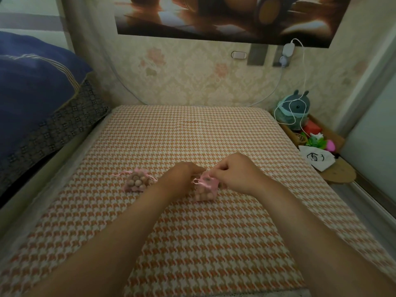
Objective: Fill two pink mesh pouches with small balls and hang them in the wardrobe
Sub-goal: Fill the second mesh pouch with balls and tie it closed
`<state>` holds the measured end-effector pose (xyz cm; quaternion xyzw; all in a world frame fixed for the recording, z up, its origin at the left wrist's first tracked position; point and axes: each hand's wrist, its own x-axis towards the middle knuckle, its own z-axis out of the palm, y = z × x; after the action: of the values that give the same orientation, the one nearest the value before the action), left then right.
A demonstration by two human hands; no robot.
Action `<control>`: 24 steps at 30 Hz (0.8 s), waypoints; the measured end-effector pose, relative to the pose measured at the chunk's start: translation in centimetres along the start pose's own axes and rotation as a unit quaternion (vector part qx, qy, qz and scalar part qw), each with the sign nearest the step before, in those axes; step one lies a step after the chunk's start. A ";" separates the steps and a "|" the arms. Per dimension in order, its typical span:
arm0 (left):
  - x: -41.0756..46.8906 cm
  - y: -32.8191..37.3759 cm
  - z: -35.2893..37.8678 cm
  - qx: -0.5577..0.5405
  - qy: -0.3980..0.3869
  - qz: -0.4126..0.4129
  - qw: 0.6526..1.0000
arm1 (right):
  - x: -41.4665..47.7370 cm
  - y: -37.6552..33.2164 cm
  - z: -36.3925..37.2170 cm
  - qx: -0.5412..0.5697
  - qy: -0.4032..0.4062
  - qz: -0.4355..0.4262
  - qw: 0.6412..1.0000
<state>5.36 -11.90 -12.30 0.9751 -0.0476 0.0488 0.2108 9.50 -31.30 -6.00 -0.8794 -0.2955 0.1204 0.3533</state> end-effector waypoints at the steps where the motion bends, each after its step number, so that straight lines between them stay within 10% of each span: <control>1: 0.3 0.2 0.0 0.018 -0.001 0.002 1.000 | 0.1 0.1 0.0 0.001 -0.001 -0.001 1.000; 8: 1.6 1.6 0.7 0.054 0.009 -0.028 0.998 | 0.3 0.7 0.5 0.015 -0.004 0.007 1.000; 16: 1.1 1.1 -1.0 -0.143 0.158 -0.105 0.971 | -0.1 0.5 0.5 -0.009 0.001 0.004 1.000; 24: -2.5 4.5 -4.3 -0.186 0.140 -0.028 0.972 | -0.6 -0.4 0.2 -0.043 0.001 0.012 0.999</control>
<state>2.07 -13.96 -6.84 0.9031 0.0018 0.1690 0.3947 8.76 -31.28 -5.87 -0.8975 -0.2891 0.1111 0.3138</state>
